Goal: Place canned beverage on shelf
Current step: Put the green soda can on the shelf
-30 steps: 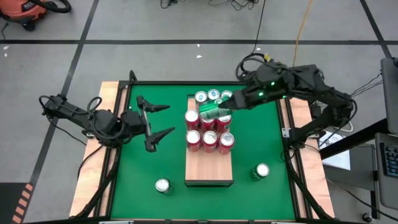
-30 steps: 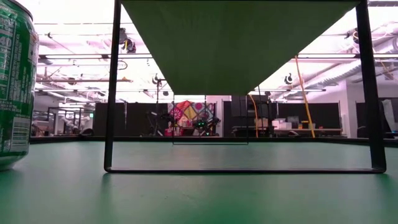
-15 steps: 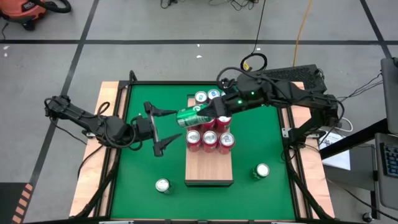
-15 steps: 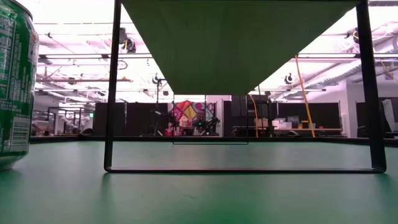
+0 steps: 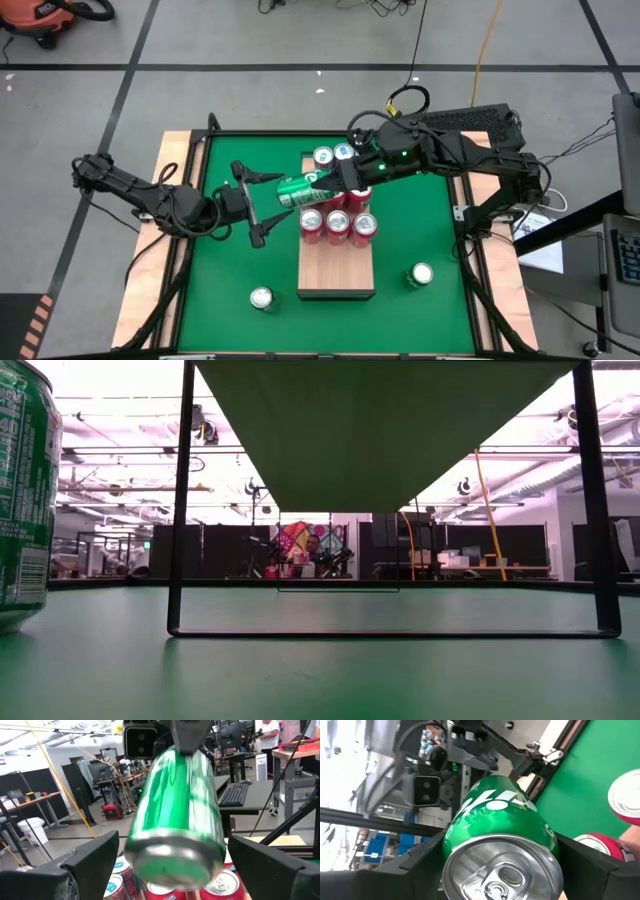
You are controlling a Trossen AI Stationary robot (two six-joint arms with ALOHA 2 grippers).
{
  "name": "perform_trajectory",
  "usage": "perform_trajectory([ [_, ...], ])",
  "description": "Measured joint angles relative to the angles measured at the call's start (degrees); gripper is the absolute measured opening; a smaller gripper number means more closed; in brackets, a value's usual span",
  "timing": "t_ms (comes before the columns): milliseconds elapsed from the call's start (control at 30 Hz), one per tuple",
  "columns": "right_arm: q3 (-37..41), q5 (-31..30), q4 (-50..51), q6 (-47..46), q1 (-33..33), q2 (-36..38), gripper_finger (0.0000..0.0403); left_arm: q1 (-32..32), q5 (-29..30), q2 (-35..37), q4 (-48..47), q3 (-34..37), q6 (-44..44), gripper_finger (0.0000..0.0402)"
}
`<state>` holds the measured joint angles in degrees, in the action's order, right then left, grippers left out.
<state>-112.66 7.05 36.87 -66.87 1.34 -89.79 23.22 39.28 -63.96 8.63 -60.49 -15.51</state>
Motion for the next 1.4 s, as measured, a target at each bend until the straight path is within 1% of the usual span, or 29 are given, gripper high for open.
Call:
perform_trajectory([
  [167,0.00,0.46,-2.31,-0.04,0.37,-1.85,0.0302,0.04,-0.10,-0.06,-0.20,0.00,0.02,0.0363],
  [433,0.00,0.59,-2.76,-0.15,0.33,-2.35,0.0302,0.07,0.07,-0.15,-1.40,0.00,0.15,0.0313],
  [633,0.00,0.57,-2.73,-0.17,0.50,-2.37,0.0302,0.07,-0.10,-0.13,-1.78,0.00,0.37,0.0305],
  [700,0.00,0.59,-2.65,-0.54,0.60,-2.37,0.0303,0.07,-0.39,-0.13,-2.03,0.00,2.00,0.0304],
  [833,0.00,0.61,-2.41,-0.30,0.66,-2.37,0.0318,0.22,-1.75,-0.13,-1.72,0.00,3.64,0.0298],
  [1067,-0.02,0.52,-4.11,3.80,0.72,-2.20,0.0352,1.93,-3.45,-0.16,1.12,0.07,6.02,0.0290],
  [1200,-0.07,0.44,-5.49,6.07,0.66,-2.19,0.0358,2.46,-3.47,-0.07,2.16,0.07,9.87,0.0289],
  [1300,-0.07,0.41,-7.33,8.66,0.63,-2.18,0.0358,2.86,-3.59,-0.05,3.32,0.07,15.21,0.0289],
  [1400,-0.07,0.48,-9.11,12.60,0.66,-1.95,0.0358,2.86,-6.53,-0.04,4.31,0.07,21.96,0.0289],
])
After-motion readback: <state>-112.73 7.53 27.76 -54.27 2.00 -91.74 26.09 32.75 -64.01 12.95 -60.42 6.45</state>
